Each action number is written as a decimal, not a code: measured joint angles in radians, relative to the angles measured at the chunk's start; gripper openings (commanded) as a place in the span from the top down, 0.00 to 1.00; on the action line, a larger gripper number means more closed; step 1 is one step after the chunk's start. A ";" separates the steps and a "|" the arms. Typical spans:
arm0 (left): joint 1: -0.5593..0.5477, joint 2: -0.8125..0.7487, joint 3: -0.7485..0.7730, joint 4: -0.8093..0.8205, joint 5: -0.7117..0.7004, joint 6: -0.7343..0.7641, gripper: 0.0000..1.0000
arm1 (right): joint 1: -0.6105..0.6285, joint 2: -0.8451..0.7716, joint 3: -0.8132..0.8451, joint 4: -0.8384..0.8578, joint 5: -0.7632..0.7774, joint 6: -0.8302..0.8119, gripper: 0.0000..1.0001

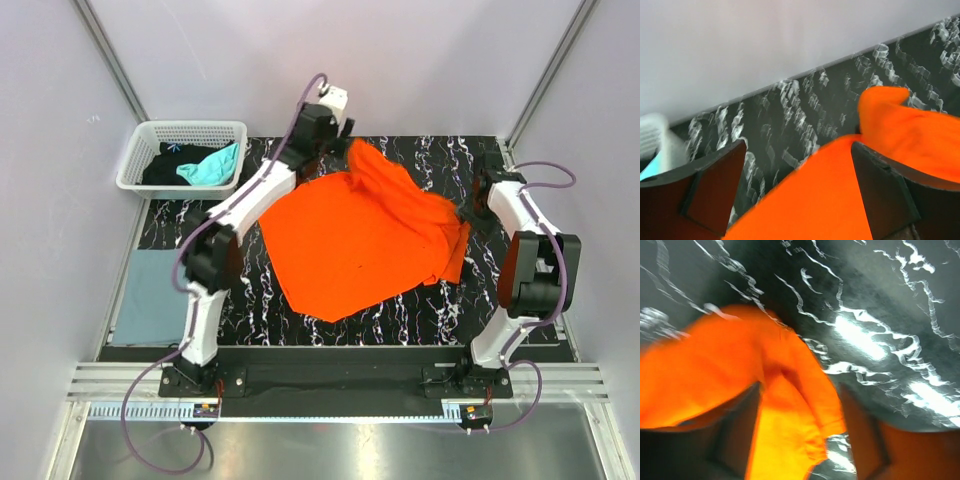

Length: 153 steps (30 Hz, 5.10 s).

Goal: Fold and stack the t-shirts
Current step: Flatten the tshirt out

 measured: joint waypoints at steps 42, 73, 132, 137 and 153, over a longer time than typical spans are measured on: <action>0.005 -1.828 -1.443 -0.751 0.366 -1.071 0.30 | 1.145 0.137 -0.060 0.187 -0.409 -0.315 0.29; 0.005 -1.739 -1.434 -0.835 0.358 -1.036 0.28 | 0.751 0.234 0.270 0.069 -0.153 -0.426 0.27; -0.014 -0.343 -0.673 -0.243 0.646 -0.699 0.46 | -0.150 -0.020 -0.348 0.017 -0.419 -0.132 0.55; -0.004 -0.343 -0.673 -0.254 0.653 -0.693 0.46 | -0.156 -0.015 -0.345 0.013 -0.422 -0.114 0.66; -0.048 -0.274 -0.542 -0.341 0.536 -0.728 0.47 | -0.178 -0.120 -0.379 0.008 -0.377 -0.112 0.96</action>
